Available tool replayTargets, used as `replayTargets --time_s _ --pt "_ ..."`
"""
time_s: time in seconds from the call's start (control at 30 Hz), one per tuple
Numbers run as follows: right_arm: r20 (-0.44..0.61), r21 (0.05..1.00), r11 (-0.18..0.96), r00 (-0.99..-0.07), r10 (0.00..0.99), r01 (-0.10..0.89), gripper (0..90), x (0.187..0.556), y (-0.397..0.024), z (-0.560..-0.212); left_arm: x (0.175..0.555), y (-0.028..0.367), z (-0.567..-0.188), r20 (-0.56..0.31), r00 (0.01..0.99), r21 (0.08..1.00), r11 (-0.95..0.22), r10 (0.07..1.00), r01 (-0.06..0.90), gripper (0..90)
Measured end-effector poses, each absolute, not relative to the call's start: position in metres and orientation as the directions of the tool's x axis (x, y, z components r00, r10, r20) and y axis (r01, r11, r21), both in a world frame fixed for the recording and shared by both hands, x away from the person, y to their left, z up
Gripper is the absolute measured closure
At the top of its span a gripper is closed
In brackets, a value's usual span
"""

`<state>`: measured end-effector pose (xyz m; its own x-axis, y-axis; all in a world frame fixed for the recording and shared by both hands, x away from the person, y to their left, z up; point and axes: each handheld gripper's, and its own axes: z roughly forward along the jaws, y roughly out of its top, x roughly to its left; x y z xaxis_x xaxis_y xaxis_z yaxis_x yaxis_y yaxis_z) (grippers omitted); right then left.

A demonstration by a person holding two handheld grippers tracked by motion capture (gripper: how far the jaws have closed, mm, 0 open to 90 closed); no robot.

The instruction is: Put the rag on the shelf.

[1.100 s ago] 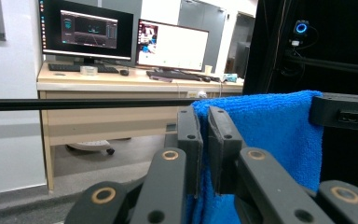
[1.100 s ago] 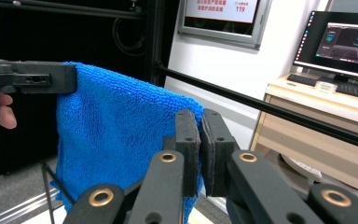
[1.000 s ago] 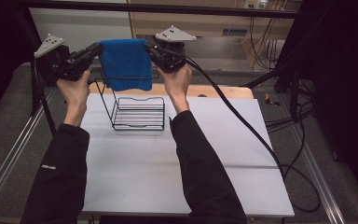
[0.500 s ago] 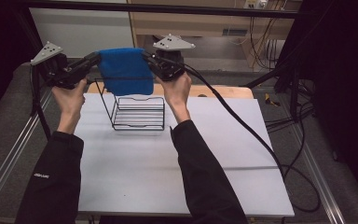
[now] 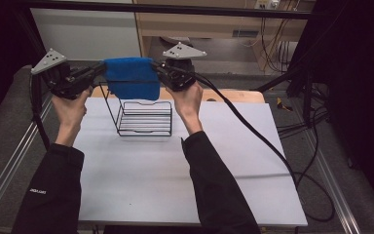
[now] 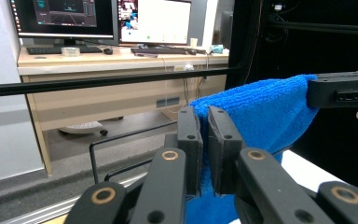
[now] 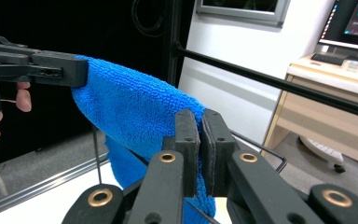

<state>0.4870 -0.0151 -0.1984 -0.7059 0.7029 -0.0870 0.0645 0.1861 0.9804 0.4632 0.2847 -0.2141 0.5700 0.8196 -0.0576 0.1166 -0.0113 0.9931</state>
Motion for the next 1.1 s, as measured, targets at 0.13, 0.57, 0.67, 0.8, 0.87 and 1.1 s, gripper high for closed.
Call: replayTargets --time_s 0.13,0.57,0.67,0.8,0.87,1.1 --pt "-0.082 0.977 0.197 -0.714 0.695 0.08 86.6 0.485 -0.015 -0.199 0.464 0.287 -0.217 -0.074 0.575 0.991 -0.007 0.815 0.137 84.0" --pt "-0.065 0.964 0.235 -0.741 0.669 0.128 86.4 0.482 -0.019 -0.209 0.458 0.286 -0.227 -0.066 0.589 0.983 -0.049 0.805 0.177 82.8" --pt "-0.064 0.959 0.25 -0.755 0.653 0.135 86.3 0.479 -0.019 -0.212 0.454 0.286 -0.229 -0.055 0.592 0.979 -0.071 0.804 0.189 82.4" --pt "-0.054 0.949 0.273 -0.772 0.633 0.157 86.0 0.479 -0.021 -0.218 0.453 0.286 -0.234 -0.069 0.598 0.971 -0.083 0.799 0.223 81.1" --pt "-0.049 0.945 0.282 -0.778 0.627 0.168 86.0 0.479 -0.022 -0.222 0.452 0.285 -0.236 -0.063 0.597 0.969 -0.094 0.799 0.229 80.7" --pt "-0.053 0.94 0.297 -0.788 0.613 0.168 85.7 0.48 -0.023 -0.232 0.45 0.283 -0.241 -0.053 0.593 0.959 -0.125 0.804 0.255 77.9"
